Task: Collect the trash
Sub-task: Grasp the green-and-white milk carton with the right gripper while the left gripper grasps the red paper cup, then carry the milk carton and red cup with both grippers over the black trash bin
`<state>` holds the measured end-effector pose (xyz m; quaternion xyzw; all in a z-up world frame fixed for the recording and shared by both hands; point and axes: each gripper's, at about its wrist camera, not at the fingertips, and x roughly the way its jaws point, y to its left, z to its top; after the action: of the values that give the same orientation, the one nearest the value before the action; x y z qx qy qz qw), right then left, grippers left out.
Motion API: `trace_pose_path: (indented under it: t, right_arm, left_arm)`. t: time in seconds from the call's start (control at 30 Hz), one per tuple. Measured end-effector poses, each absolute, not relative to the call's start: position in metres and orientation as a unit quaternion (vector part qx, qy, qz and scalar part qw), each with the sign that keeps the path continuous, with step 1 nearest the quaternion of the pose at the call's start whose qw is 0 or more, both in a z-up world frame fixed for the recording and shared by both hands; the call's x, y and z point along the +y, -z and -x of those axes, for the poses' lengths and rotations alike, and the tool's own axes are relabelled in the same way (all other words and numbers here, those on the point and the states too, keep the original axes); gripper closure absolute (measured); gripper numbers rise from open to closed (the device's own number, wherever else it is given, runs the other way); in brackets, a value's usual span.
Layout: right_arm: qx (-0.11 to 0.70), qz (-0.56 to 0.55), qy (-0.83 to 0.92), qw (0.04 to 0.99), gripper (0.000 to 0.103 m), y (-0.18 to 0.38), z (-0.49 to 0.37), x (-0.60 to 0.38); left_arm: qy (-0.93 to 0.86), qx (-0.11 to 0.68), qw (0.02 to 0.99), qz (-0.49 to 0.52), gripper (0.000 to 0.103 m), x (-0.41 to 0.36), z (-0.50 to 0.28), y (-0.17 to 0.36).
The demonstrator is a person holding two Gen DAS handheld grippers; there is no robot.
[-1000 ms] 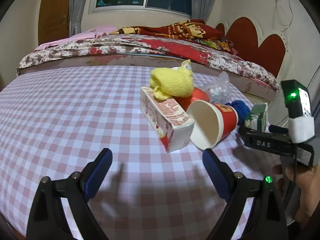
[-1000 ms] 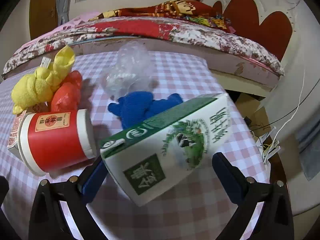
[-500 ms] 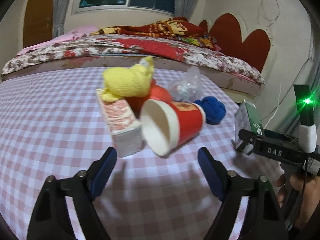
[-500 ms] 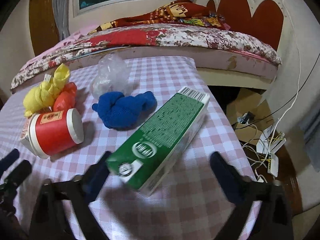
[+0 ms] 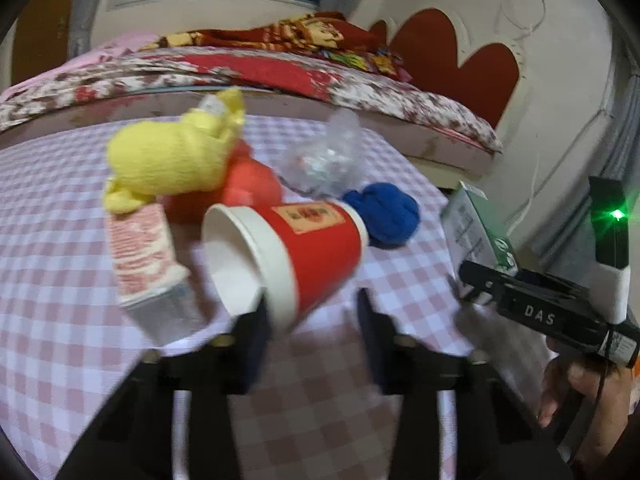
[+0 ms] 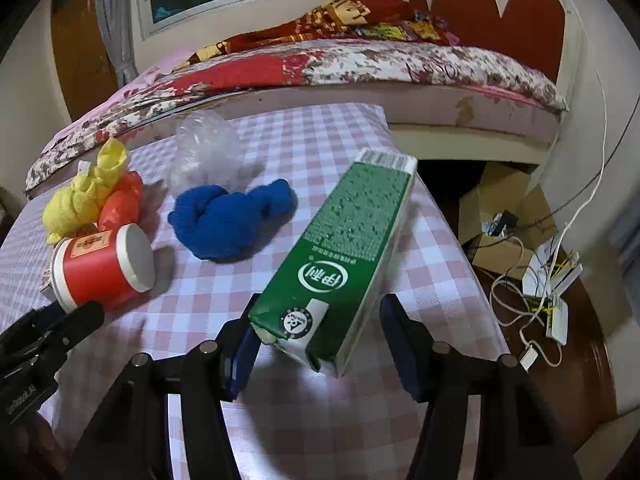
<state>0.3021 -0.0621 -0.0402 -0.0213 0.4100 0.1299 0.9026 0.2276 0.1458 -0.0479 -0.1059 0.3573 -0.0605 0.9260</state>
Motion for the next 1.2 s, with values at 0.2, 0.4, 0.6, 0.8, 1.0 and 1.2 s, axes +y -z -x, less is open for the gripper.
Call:
trace_pose_path:
  t: [0.2, 0.4, 0.6, 0.8, 1.0, 1.2]
  right_arm:
    - [0.406, 0.025, -0.128, 0.905, 0.055, 0.038, -0.297, -0.070]
    - [0.406, 0.020, -0.112, 0.907, 0.047, 0.042, -0.302, -0.076]
    - [0.398, 0.002, -0.122, 0.909, 0.061, 0.038, -0.305, -0.085]
    - [0.384, 0.009, -0.139, 0.913, 0.064, 0.028, -0.295, -0.089]
    - [0.364, 0.020, -0.141, 0.920, 0.064, 0.013, -0.276, -0.101]
    - [0.354, 0.028, -0.133, 0.925, 0.064, 0.002, -0.252, -0.124]
  left_arm:
    - [0.078, 0.356, 0.927, 0.092, 0.093, 0.131, -0.222, 0.049]
    - [0.072, 0.367, 0.924, 0.087, 0.083, 0.127, -0.229, 0.049]
    - [0.069, 0.370, 0.923, 0.083, 0.091, 0.123, -0.238, 0.051]
    - [0.079, 0.349, 0.931, 0.066, 0.099, 0.115, -0.225, 0.045]
    - [0.081, 0.328, 0.939, 0.061, 0.099, 0.109, -0.207, 0.030]
    - [0.088, 0.315, 0.944, 0.050, 0.099, 0.095, -0.188, 0.018]
